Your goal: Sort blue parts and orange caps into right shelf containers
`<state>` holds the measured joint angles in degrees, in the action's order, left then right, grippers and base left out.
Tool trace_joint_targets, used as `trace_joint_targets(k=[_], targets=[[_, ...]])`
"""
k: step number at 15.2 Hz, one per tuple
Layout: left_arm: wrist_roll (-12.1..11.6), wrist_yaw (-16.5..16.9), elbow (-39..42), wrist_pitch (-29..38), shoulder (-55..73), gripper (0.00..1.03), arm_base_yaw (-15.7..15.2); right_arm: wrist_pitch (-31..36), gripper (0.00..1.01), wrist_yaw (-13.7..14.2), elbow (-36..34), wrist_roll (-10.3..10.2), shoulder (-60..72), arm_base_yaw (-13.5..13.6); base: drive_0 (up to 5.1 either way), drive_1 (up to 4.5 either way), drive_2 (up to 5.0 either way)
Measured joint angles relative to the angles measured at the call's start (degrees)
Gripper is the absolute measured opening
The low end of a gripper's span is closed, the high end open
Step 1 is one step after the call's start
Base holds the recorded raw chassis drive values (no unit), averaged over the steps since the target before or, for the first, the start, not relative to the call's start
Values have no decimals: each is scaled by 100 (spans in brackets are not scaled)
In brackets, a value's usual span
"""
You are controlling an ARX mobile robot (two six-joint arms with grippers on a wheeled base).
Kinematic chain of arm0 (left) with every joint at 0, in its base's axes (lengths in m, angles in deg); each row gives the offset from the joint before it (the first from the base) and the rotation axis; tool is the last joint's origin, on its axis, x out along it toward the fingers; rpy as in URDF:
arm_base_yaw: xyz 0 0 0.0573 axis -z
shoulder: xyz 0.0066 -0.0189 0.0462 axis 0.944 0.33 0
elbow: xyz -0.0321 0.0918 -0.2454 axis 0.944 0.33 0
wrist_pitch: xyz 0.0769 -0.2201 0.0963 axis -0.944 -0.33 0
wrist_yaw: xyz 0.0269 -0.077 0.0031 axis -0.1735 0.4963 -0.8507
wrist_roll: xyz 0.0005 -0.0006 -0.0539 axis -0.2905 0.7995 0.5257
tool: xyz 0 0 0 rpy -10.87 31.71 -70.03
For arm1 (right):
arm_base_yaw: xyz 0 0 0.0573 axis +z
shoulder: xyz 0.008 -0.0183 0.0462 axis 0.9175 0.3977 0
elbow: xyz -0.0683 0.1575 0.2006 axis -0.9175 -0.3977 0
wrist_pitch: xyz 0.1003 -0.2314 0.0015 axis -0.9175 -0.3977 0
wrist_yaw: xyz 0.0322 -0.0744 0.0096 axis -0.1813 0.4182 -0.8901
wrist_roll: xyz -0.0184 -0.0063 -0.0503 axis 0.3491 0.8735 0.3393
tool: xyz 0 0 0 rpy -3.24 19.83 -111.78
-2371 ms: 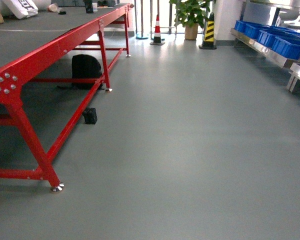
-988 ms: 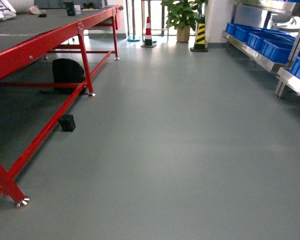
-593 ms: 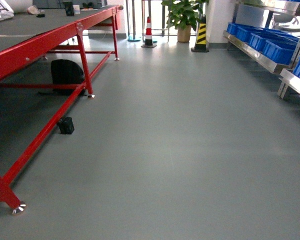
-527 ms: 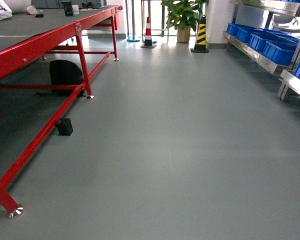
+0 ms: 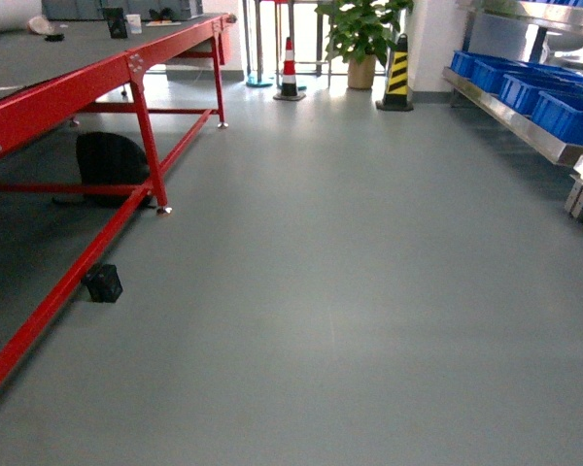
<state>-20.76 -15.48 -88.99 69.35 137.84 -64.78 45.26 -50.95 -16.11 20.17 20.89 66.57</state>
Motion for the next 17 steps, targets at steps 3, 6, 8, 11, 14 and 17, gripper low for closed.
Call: trace_joint_targets(k=[3, 6, 8, 11, 14, 17], targets=[[0, 2, 0, -37, 4, 44, 0, -37, 44, -2, 7, 0, 2, 0, -3, 416, -421], [0, 0, 0, -7, 4, 44, -2, 13, 44, 0, 7, 0, -2, 0, 1, 419, -417], [0, 2, 0, 7, 4, 44, 0, -9, 44, 4, 7, 0, 2, -2, 5, 423, -414], [0, 2, -2, -7, 4, 44, 0, 13, 44, 4, 7, 0, 0, -2, 5, 423, -414], [0, 2, 0, -24, 9, 44, 0, -39, 44, 4, 4, 0, 4, -2, 5, 423, -414], [0, -2, 0, 9, 7, 44, 0, -26, 44, 4, 7, 2, 2, -2, 5, 423, -414]])
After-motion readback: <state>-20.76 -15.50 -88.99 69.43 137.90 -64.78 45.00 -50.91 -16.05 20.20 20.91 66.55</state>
